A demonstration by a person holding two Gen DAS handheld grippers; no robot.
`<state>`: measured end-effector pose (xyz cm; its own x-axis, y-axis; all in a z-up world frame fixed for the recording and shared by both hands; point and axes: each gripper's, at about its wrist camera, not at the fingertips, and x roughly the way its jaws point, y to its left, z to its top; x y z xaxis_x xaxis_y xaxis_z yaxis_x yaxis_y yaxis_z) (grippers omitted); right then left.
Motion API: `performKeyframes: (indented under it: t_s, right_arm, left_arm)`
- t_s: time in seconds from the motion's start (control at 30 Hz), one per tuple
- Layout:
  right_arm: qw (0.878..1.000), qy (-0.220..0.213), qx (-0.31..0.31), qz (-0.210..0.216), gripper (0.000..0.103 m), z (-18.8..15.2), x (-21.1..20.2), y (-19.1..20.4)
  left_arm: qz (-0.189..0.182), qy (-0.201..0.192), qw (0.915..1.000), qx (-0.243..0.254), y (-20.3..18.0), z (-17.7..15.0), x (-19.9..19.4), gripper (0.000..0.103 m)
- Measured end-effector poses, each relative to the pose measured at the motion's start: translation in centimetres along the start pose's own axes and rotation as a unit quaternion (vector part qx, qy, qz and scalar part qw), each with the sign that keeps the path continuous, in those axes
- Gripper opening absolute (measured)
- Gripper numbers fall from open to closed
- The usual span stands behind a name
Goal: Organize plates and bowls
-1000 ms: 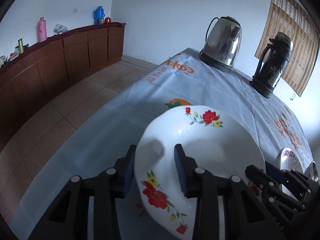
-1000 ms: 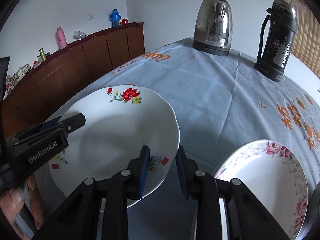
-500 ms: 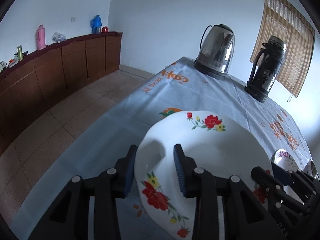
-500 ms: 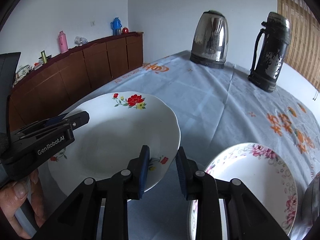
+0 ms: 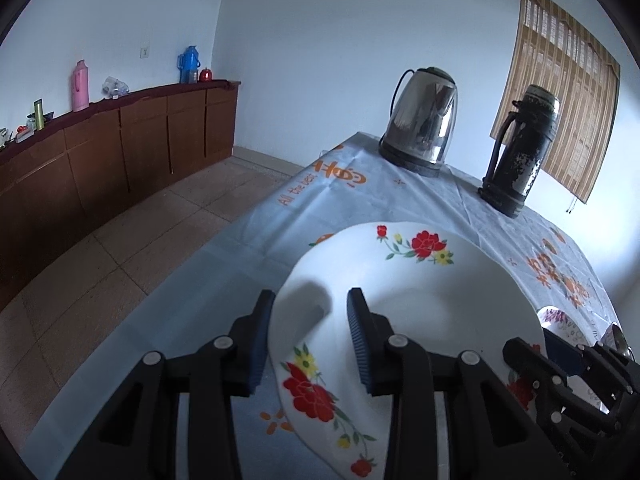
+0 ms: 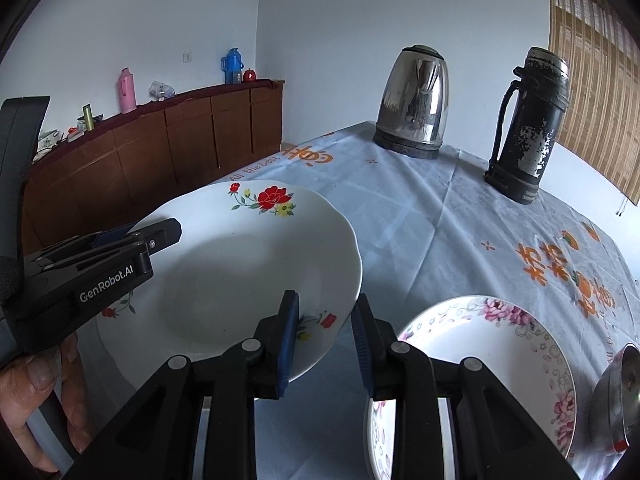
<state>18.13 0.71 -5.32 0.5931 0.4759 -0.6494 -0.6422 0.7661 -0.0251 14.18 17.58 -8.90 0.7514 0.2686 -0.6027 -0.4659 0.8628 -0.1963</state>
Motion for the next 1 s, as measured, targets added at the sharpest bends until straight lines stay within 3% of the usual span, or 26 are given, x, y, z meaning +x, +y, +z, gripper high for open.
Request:
performKeyframes:
  t_s: [0.47,1.0]
  right_arm:
    - [0.999,-0.035,-0.004,-0.010,0.029,-0.3,-1.6,0.3]
    - [0.998,-0.050,0.007,-0.025,0.029,-0.6,-2.9,-0.5]
  left_arm:
    - [-0.002,-0.033,0.9995,0.002,-0.1,0.1,-1.5,0.034]
    - [-0.002,-0.037,0.9993,0.010,-1.9,0.4,-2.4,0.034]
